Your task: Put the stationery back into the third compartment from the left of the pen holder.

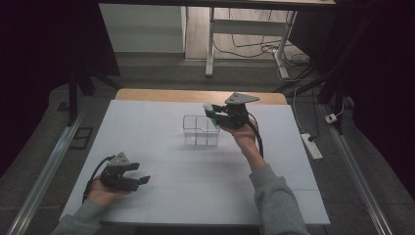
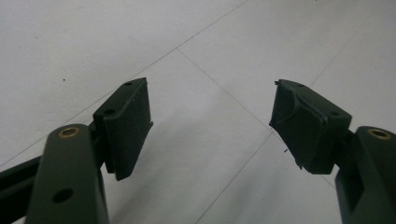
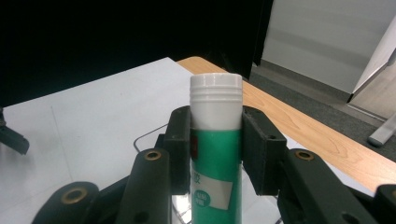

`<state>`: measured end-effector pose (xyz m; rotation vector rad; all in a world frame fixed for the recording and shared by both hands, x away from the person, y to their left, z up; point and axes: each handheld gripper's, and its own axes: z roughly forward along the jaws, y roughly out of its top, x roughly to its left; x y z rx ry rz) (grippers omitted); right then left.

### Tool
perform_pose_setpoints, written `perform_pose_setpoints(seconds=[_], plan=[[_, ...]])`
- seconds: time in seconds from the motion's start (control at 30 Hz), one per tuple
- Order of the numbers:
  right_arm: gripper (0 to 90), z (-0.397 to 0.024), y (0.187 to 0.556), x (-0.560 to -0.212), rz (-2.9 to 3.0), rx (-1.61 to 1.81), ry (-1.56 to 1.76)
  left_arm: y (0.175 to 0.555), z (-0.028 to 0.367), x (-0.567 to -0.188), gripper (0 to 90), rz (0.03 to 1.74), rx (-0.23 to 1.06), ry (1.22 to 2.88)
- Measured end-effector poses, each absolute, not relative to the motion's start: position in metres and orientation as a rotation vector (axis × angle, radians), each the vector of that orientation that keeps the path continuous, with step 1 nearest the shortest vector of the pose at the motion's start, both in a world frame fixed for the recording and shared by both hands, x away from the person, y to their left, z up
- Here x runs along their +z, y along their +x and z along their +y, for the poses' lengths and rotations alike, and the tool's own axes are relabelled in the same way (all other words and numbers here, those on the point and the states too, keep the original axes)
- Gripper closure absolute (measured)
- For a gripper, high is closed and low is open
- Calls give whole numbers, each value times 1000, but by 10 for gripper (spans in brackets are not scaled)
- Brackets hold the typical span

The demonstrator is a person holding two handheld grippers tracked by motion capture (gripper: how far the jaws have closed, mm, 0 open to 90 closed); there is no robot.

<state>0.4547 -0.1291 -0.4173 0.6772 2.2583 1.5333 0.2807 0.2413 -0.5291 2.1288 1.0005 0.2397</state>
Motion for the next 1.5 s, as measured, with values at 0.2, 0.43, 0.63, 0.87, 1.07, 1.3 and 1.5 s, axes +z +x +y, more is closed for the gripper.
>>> perform_pose_setpoints(seconds=[0.2, 0.43, 0.63, 0.87, 1.07, 1.3, 1.5], plan=[[645, -128, 464, -423, 2247, 1569, 712, 281, 242, -530, 280, 1002, 238, 2132], [643, -127, 471, -432, 2236, 1578, 736, 281, 242, -530, 280, 1005, 230, 2131], [604, -126, 476, -440, 2245, 1540, 767, 282, 242, -531, 278, 1005, 226, 2132], [464, -131, 475, -437, 2246, 1546, 788, 282, 242, -531, 278, 1005, 226, 2134], [442, -133, 471, -437, 2299, 1489, 776, 282, 242, -531, 277, 1006, 227, 2134], [410, -135, 464, -436, 2342, 1452, 747, 282, 242, -531, 277, 1007, 227, 2130], [407, -146, 453, -435, 2354, 1436, 749, 285, 242, -530, 279, 1008, 223, 2110]])
